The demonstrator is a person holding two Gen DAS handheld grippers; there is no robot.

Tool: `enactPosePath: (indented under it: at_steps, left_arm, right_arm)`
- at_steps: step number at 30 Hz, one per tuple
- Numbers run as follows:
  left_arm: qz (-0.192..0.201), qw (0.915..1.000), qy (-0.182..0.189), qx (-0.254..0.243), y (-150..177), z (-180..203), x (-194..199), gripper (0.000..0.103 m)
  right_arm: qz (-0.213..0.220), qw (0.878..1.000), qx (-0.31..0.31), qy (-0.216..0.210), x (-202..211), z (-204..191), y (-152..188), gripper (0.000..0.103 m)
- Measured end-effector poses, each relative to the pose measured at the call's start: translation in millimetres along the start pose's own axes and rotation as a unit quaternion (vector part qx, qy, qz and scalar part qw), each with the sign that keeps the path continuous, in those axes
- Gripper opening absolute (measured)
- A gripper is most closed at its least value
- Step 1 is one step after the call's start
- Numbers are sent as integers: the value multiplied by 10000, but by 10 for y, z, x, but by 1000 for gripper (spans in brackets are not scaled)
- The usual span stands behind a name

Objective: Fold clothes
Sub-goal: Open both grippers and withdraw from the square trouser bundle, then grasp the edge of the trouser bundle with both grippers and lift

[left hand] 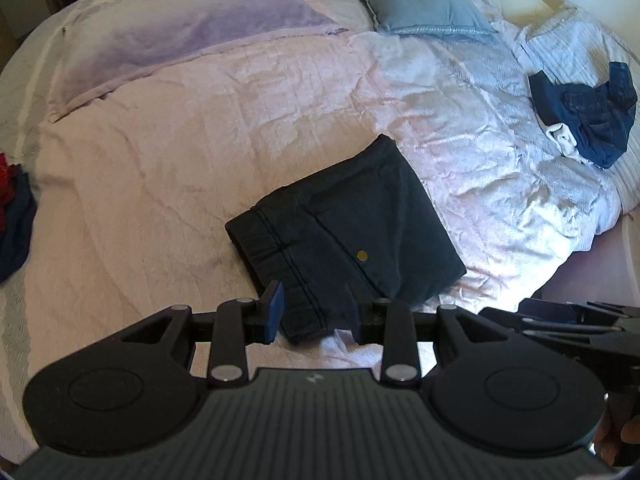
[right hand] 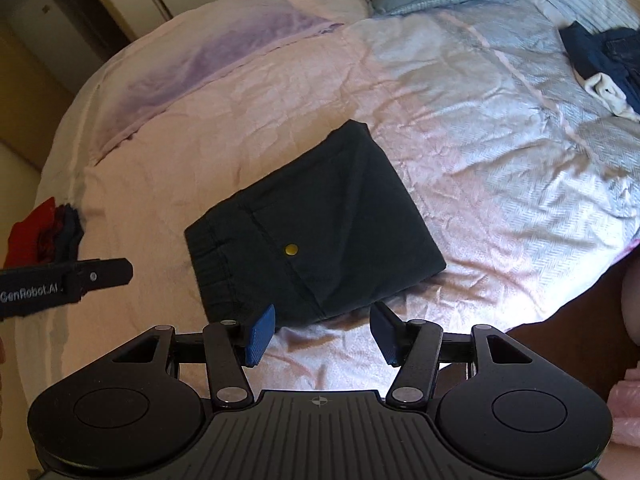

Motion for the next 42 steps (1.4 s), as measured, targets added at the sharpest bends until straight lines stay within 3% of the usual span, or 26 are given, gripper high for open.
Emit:
enactPosePath:
  at_steps: [7,18,21,24,29,32,37,42]
  left_arm:
    - [309,9994,-154,-43,13,-44,281,30]
    - [383,9989,-233,-97,277,-487,493,34]
    - [387,9990,-122,166,389,-638,442,34]
    - [403,9963,204,737,501,-898,437,34]
    - [466,9895,331,1331,551,-1225,393,33]
    - [552,9806,621,1777,543,-1272,315,34]
    - [627,9565,1096,2629,492,-1181,21,34]
    - [679,9323,1132,3368,494,-1113,-366,36]
  right_arm:
    - [247,9995,-14,-172,180,-82,42,56]
    - [344,9992,-96,-190,214,-398,234,56]
    - [273,9995,-138,-104,120,-377,348,56]
    - [226,9994,-258,-87,98,-280,391,56]
    - [532,9979,-337,-126,206,-20,163,56]
    - [606,9973,-356,-217,206,190,-97,56]
    - [489,9975,-68,-503,173,489,-561,56]
    - [388,9968,96,-690,46,877,-993,57]
Point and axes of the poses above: each gripper's, at about its wrist camera, not at the fingertips, and x roughly against the way its jaws point, z to its right, y to its underside, the point moved 6 cm from there along -x, roughly the way its jaws point, and after that the axes turned 4 degrees about -z, right-handed, at the moved point
